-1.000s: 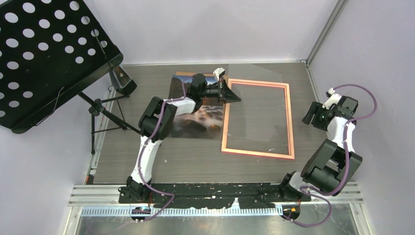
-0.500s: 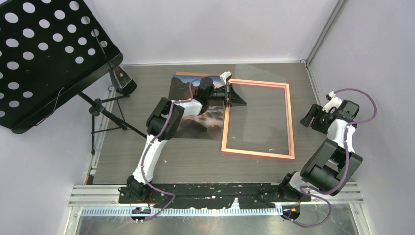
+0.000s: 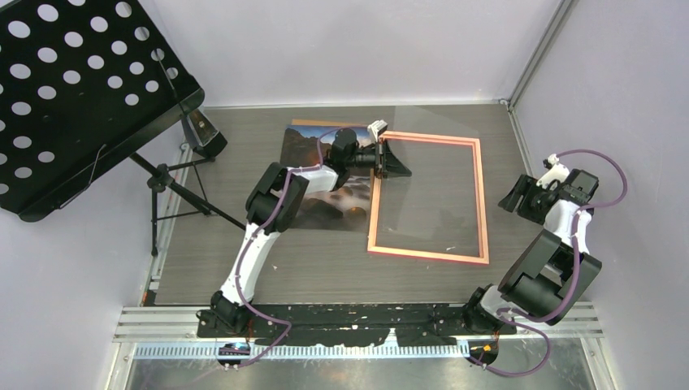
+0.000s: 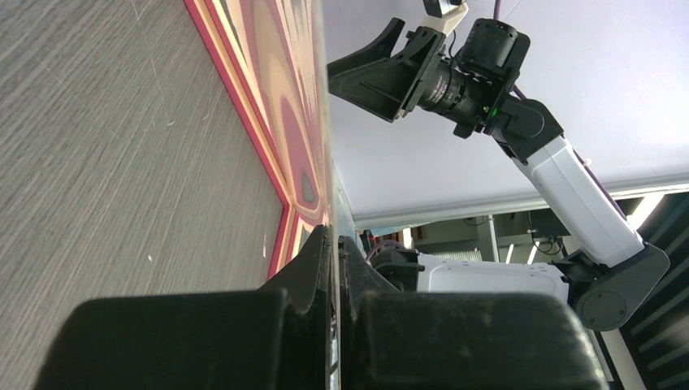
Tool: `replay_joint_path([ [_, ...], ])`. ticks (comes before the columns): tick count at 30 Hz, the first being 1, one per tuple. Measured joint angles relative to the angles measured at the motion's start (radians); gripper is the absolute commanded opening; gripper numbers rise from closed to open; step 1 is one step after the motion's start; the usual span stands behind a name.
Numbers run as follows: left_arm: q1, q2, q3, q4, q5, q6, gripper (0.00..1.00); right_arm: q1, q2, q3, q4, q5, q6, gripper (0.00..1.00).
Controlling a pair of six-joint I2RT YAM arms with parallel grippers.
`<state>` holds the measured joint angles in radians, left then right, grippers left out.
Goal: Put the photo into the frame
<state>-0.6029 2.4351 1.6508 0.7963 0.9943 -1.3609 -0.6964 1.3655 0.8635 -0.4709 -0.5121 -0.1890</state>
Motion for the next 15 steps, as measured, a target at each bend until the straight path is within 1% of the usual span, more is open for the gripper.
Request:
replay_joint_path([
  [15, -0.008, 0.005, 0.000, 0.001, 0.000, -0.018, 0.00, -0.016, 0.000, -0.010, 0.000, -0.014, -0.013, 0.66],
])
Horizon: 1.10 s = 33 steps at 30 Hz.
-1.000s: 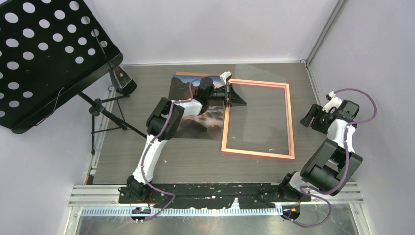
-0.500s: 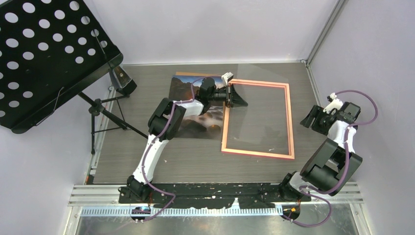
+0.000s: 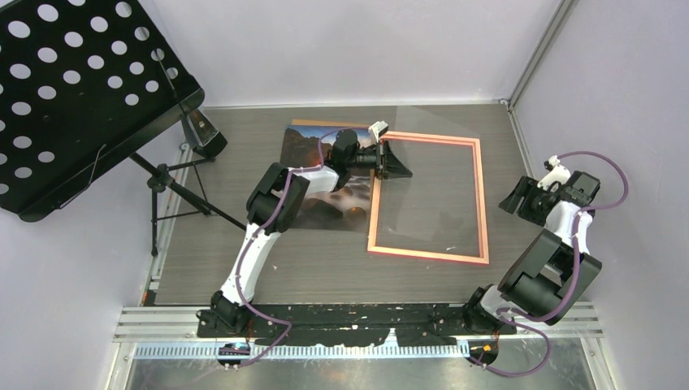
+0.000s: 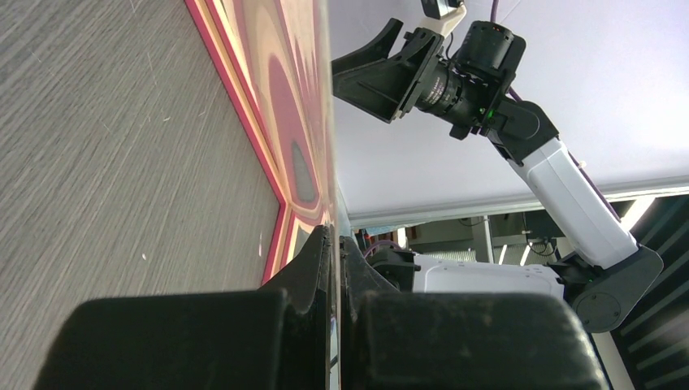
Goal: Put the photo into the frame
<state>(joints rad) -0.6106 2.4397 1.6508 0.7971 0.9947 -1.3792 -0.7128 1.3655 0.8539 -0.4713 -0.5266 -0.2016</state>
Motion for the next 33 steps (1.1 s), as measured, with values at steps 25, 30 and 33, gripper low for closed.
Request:
replay_joint_path([
  [25, 0.000, 0.007, -0.019, 0.030, 0.000, -0.024, 0.00, -0.006, 0.016, -0.002, -0.001, -0.019, -0.008, 0.66],
  [30, 0.000, 0.007, -0.029, 0.031, 0.000, -0.031, 0.00, -0.008, 0.016, -0.002, -0.001, -0.019, -0.010, 0.66],
  [33, 0.000, 0.007, -0.038, 0.034, 0.000, -0.031, 0.00, -0.009, 0.016, -0.002, -0.001, -0.019, -0.010, 0.66],
])
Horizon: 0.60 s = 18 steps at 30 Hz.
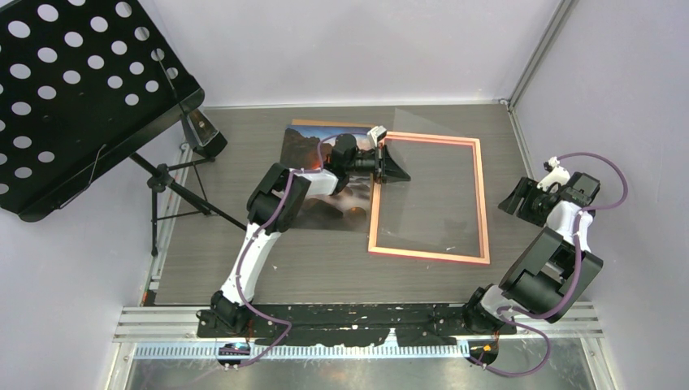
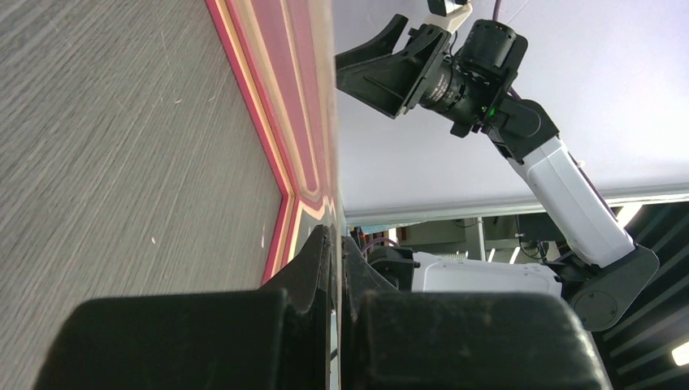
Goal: Put the photo into the frame
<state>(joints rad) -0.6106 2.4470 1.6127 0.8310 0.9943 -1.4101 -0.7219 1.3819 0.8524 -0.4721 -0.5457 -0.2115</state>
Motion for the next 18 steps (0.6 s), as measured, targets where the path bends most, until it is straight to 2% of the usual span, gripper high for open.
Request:
replay_joint_path([
  [18, -0.003, 0.000, -0.013, -0.003, 0.000, 0.028, 0.00, 0.000, 0.006, 0.000, 0.000, -0.003, -0.004, 0.66],
])
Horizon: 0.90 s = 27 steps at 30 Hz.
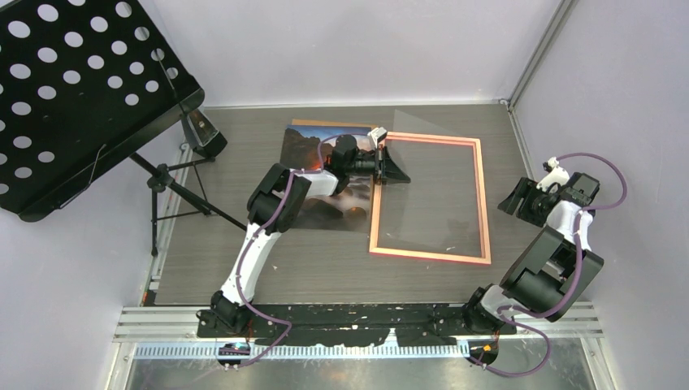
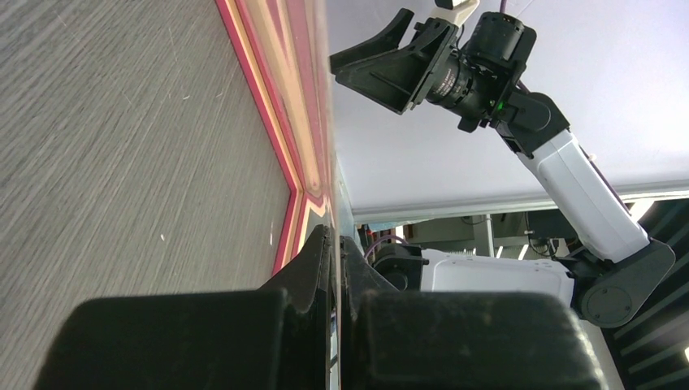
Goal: Put the photo into the frame
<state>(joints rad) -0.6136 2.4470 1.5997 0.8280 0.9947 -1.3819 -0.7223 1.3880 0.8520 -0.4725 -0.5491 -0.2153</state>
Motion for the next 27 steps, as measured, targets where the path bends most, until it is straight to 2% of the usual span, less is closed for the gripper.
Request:
replay_joint_path([
  [27, -0.002, 0.000, -0.002, -0.085, 0.000, 0.084, 0.00, 0.000, 0.005, 0.000, -0.003, -0.016, -0.018, 0.66],
])
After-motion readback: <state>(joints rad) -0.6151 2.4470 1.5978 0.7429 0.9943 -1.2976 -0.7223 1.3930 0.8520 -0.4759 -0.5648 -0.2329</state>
